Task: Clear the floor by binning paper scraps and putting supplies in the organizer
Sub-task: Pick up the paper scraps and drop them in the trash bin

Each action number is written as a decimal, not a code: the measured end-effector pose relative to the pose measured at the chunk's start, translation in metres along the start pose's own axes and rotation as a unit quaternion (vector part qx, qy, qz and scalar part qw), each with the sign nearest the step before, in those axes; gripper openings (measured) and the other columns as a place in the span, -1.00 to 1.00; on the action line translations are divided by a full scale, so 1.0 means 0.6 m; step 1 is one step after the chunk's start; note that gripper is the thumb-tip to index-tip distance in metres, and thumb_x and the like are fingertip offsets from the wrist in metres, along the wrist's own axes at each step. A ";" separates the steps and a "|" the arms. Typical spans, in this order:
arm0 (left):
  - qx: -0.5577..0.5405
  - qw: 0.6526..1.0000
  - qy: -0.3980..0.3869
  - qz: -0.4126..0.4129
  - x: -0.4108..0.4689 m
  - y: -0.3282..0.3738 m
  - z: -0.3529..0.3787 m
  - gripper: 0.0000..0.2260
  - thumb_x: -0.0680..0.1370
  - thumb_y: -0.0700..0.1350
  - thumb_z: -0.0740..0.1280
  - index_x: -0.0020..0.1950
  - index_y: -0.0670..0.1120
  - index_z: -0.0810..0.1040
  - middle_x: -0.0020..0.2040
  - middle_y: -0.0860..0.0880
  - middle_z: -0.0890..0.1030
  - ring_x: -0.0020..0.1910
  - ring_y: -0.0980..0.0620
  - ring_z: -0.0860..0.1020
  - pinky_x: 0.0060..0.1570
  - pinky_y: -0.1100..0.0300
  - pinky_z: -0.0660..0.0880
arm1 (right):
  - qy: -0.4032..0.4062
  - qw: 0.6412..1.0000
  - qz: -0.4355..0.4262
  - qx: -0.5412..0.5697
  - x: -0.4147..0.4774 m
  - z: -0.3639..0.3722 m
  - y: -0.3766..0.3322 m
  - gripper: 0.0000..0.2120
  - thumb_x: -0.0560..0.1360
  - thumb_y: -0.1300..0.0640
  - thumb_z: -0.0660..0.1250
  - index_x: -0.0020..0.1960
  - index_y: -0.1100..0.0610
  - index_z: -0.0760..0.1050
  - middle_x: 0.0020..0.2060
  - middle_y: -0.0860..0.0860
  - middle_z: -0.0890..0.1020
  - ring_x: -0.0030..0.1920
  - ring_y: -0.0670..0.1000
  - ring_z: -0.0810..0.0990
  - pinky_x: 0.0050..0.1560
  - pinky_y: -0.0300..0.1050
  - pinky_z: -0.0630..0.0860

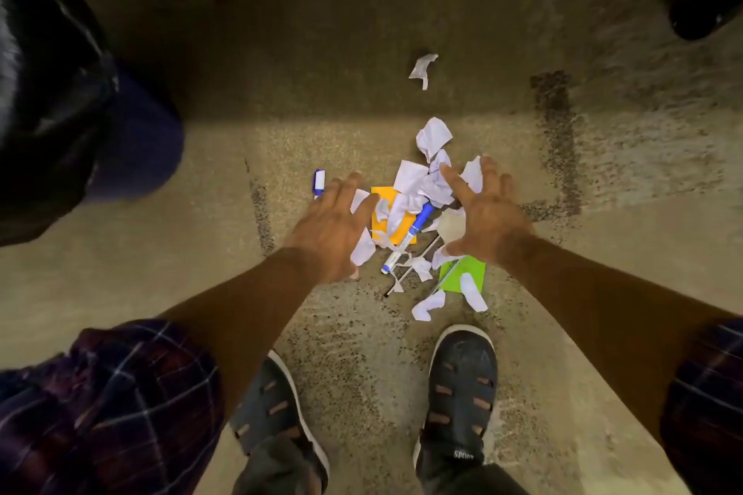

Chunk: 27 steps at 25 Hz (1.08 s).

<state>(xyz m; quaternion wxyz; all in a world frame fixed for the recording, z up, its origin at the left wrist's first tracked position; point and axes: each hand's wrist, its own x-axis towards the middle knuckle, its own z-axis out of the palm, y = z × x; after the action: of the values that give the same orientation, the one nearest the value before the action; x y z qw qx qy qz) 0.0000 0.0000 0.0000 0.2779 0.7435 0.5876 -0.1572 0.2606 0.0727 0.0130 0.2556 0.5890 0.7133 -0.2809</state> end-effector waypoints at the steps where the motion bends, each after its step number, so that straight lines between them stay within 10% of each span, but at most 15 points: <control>1: 0.032 0.999 -0.019 0.019 0.005 0.003 0.006 0.19 0.16 0.19 0.69 0.63 0.00 0.10 0.66 -0.21 0.02 0.59 -0.28 0.17 0.44 -0.16 0.42 | -0.004 1.000 -0.018 -0.015 0.008 0.004 -0.004 0.34 0.16 -0.24 0.66 0.56 -0.40 -0.28 0.64 0.13 -0.21 0.60 0.42 -0.08 0.25 0.36 0.53; 8: 0.073 0.995 0.002 0.063 -0.009 -0.009 0.020 -0.30 0.43 -0.34 0.41 0.51 -0.05 0.26 0.53 -0.20 0.28 0.41 -0.22 0.37 0.29 -0.08 0.50 | 0.031 0.997 -0.044 -0.052 0.031 0.041 -0.027 -0.07 0.37 -0.05 0.59 0.52 -0.35 0.09 0.57 0.13 0.01 0.54 0.35 0.10 0.11 0.29 0.58; 19: -0.101 0.994 0.009 -0.029 0.033 -0.006 0.013 -0.74 0.53 -0.40 0.30 0.10 -0.17 0.68 0.18 -0.15 0.59 0.08 -0.13 0.63 0.10 0.00 0.58 | 0.083 0.994 -0.064 0.034 0.058 0.011 -0.027 -0.67 0.49 0.36 0.33 0.19 0.16 0.68 0.19 0.29 0.57 0.11 0.29 0.61 0.21 -0.03 0.52; 27: -0.416 0.852 0.149 -0.280 -0.040 -0.002 -0.032 -0.85 0.47 -0.36 0.46 -0.16 -0.15 0.77 -0.13 -0.09 0.77 -0.23 -0.01 0.68 -0.11 0.29 0.53 | 0.135 0.978 0.029 0.159 -0.020 -0.061 -0.029 -0.76 0.42 0.30 0.42 0.03 0.12 0.74 -0.08 0.25 0.70 -0.06 0.24 0.64 0.00 -0.07 0.53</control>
<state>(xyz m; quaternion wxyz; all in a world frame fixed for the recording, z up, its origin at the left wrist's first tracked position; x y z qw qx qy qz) -0.0091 -0.0072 0.0288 0.4146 0.3768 0.8158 0.1436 0.2446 0.0874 0.0490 0.0682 0.6748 0.6701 -0.3017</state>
